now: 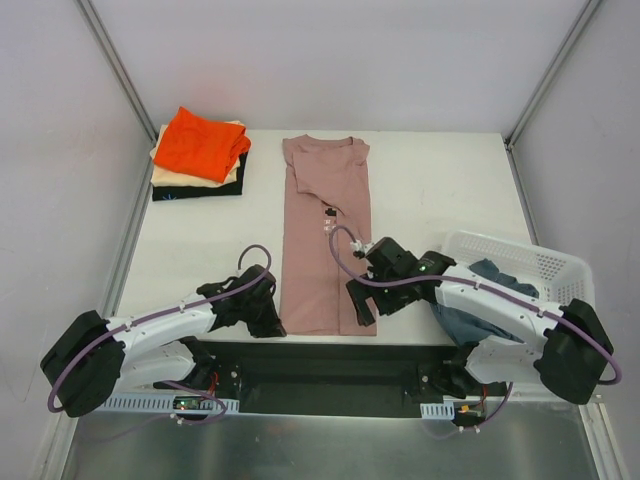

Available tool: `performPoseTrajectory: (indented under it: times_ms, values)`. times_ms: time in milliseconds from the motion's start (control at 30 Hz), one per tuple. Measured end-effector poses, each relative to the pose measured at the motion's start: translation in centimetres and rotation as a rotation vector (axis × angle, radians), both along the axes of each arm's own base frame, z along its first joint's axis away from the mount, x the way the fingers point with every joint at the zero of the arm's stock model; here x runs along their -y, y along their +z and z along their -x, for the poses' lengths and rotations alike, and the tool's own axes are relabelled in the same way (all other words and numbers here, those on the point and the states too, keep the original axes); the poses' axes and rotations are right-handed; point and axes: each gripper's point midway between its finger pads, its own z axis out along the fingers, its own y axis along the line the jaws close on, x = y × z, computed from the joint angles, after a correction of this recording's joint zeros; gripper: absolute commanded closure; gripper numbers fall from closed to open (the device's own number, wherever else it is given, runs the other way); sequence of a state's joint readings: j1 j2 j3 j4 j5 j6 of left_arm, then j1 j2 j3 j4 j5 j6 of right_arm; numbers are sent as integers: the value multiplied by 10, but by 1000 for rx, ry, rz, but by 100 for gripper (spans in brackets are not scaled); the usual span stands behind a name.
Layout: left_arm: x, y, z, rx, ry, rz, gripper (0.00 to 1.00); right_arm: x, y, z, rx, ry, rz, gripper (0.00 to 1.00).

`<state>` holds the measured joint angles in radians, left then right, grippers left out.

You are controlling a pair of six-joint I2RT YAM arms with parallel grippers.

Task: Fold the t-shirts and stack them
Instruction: Grab the bottom of the folded rectangular tshirt with both arms

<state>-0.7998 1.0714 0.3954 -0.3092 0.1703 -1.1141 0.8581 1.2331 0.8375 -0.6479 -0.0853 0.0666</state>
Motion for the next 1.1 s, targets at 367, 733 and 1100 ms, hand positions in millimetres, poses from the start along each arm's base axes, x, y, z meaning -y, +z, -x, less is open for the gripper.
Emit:
performPoseTrajectory:
  times_ms: [367,733,1100]
  values:
    - [-2,-1,0,-6,12,-10,100,7,-33,49,-114,106,138,30]
    - [-2,-1,0,-13,25,-9,100,0,-67,41,-145,88,199,68]
    - [-4,1,0,-4,34,-13,100,9,-69,34,-103,50,221,99]
